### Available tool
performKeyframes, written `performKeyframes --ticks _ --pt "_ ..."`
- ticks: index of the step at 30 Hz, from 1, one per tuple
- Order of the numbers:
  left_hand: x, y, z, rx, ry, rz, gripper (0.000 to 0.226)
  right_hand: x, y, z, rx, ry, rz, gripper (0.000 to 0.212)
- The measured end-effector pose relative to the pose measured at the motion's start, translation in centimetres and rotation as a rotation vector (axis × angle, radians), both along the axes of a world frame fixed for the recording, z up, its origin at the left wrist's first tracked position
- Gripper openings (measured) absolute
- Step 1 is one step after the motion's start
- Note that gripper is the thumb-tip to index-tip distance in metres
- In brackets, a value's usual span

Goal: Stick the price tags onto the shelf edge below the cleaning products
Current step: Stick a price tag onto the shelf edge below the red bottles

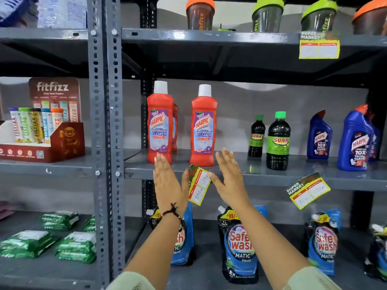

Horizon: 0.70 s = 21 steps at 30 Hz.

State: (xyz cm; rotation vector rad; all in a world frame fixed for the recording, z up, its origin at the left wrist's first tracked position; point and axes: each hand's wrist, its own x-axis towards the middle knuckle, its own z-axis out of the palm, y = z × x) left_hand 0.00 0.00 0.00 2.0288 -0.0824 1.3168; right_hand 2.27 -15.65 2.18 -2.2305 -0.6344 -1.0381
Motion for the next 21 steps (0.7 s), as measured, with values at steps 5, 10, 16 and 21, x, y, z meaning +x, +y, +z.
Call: performKeyframes --ticks 5,10,16,21 --pt "0.2 -0.6 -1.4 -0.7 0.05 -0.17 0.085 0.6 1.4 1.6 0.142 0.083 0.082 0.033" --pt "0.5 -0.9 -2.7 -1.14 0.06 -0.147 0.07 1.6 3.1 2.8 0.034 0.144 0.1 0.024" --pt "0.9 -0.3 -4.3 -1.183 0.341 -0.623 0.041 1.9 4.2 3.4 0.028 0.258 0.088 0.022" --pt "0.8 0.0 -4.2 -1.125 0.375 -0.674 0.022 2.0 4.4 3.6 0.072 0.267 0.083 0.019"
